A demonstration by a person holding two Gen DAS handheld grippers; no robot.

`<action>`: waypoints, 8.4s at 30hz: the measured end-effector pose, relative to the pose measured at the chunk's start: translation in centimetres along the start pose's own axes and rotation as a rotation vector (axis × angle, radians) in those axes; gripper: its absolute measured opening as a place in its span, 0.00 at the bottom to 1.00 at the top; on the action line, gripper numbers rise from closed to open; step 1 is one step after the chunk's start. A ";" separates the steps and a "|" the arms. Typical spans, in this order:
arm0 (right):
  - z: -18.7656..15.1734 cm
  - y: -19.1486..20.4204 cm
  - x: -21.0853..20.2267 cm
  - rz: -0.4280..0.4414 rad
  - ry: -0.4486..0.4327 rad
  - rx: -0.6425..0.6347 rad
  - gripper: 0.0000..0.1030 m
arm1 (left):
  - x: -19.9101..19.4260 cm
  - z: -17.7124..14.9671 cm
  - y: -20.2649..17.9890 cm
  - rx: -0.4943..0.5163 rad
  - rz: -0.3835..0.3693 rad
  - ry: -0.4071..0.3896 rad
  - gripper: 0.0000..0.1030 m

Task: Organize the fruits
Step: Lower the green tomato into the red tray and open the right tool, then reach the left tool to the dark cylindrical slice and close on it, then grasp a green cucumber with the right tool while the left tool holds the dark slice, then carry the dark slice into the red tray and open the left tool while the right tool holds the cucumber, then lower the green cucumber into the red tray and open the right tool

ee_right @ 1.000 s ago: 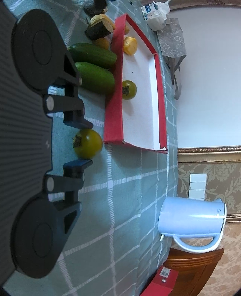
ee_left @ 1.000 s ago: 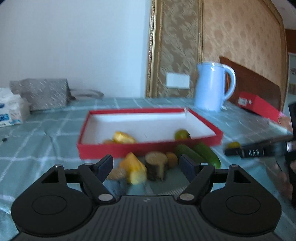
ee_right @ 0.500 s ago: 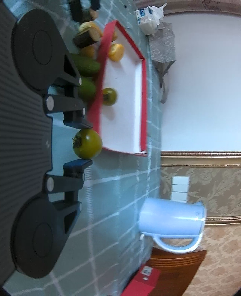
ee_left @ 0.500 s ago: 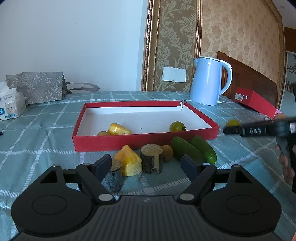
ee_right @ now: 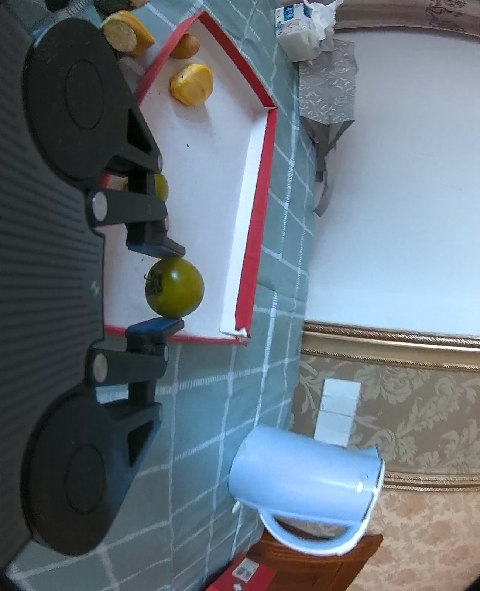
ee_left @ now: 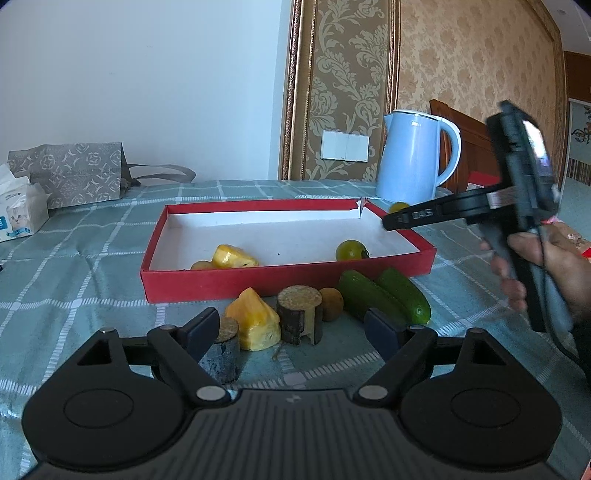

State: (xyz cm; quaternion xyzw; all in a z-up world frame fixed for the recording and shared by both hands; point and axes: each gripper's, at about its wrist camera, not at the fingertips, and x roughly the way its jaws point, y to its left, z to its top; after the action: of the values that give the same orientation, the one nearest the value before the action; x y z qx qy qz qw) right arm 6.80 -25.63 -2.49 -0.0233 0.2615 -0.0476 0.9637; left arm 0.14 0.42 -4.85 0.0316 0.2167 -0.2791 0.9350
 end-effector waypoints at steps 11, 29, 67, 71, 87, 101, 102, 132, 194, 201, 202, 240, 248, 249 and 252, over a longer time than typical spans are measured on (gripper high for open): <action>-0.6 0.8 -2.1 -0.086 -0.193 -0.025 0.96 | 0.2 0.0 -0.2 0.009 -0.006 0.006 0.87; -3.3 1.4 -5.3 0.026 -0.182 0.005 1.00 | -0.1 -0.1 1.5 -0.059 0.163 0.038 0.87; -3.6 2.3 -4.9 0.032 -0.112 -0.023 1.00 | 2.5 0.0 2.9 -0.059 0.231 0.170 0.87; -3.6 2.3 -5.7 0.024 -0.139 -0.026 1.00 | 2.5 0.0 2.9 -0.059 0.230 0.170 0.87; -3.7 -2.8 -6.5 0.093 -0.136 0.262 1.00 | 2.1 0.0 2.4 0.001 0.214 0.144 0.66; -4.8 -2.3 -5.0 0.098 -0.026 0.238 0.86 | 1.8 -0.1 2.0 0.008 0.166 0.134 0.32; -4.9 -2.0 -5.0 0.101 -0.018 0.218 0.81 | 1.8 -0.1 2.2 -0.002 0.160 0.135 0.32; -6.0 1.8 -6.7 0.063 0.009 0.069 0.81 | 0.3 -0.3 4.1 -0.055 0.158 0.072 0.32; -6.7 4.2 -4.8 0.093 0.049 0.065 0.30 | 0.4 1.8 4.8 -0.105 0.147 0.062 0.32; -6.8 4.3 -4.8 0.091 0.051 0.061 0.30 | 3.6 5.6 4.0 -0.052 0.124 0.055 0.32; -6.7 4.3 -4.9 0.090 0.051 0.059 0.30 | 4.3 6.1 3.9 -0.047 0.128 0.054 0.32; -6.8 4.7 -4.3 0.102 0.081 0.025 0.35 | 5.5 6.1 5.4 -0.007 0.348 -0.030 0.79; -6.8 4.7 -4.3 0.101 0.081 0.023 0.35 | 2.3 2.2 6.4 -0.070 0.350 0.054 0.79; -6.8 4.7 -4.4 0.100 0.081 0.022 0.35 | 2.3 1.9 6.7 -0.081 0.346 0.070 0.79; -6.8 4.7 -4.4 0.101 0.081 0.022 0.35 | 2.8 0.9 7.4 -0.114 0.334 0.121 0.79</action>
State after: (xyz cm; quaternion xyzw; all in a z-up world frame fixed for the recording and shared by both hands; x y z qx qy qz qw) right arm 0.00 -20.64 -6.48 0.0026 0.3004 -0.0028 0.9538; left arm 6.55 5.02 -5.64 0.0306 0.2796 -0.1046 0.9539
